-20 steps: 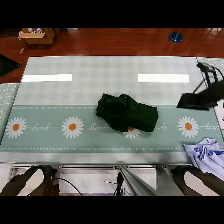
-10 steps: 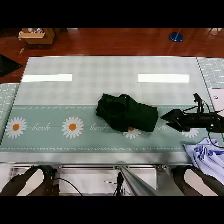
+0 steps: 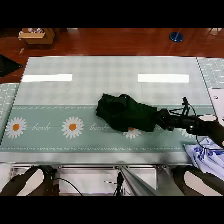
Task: Fold the shirts.
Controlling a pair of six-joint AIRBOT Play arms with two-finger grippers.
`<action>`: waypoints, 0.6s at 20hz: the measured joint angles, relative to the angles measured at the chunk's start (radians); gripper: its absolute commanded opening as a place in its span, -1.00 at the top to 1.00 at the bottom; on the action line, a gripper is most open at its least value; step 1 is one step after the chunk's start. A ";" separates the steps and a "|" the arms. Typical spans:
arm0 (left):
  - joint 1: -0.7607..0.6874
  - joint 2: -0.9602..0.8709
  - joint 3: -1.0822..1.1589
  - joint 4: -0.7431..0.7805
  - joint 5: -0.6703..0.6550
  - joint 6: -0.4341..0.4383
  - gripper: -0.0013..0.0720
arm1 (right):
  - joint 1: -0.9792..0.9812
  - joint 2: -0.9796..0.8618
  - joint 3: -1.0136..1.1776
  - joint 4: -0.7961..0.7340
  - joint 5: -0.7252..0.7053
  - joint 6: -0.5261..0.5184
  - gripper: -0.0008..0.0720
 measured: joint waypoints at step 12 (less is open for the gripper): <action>0.000 -0.020 0.000 0.003 0.002 0.001 0.76 | -0.236 0.203 0.369 0.014 0.431 0.020 0.88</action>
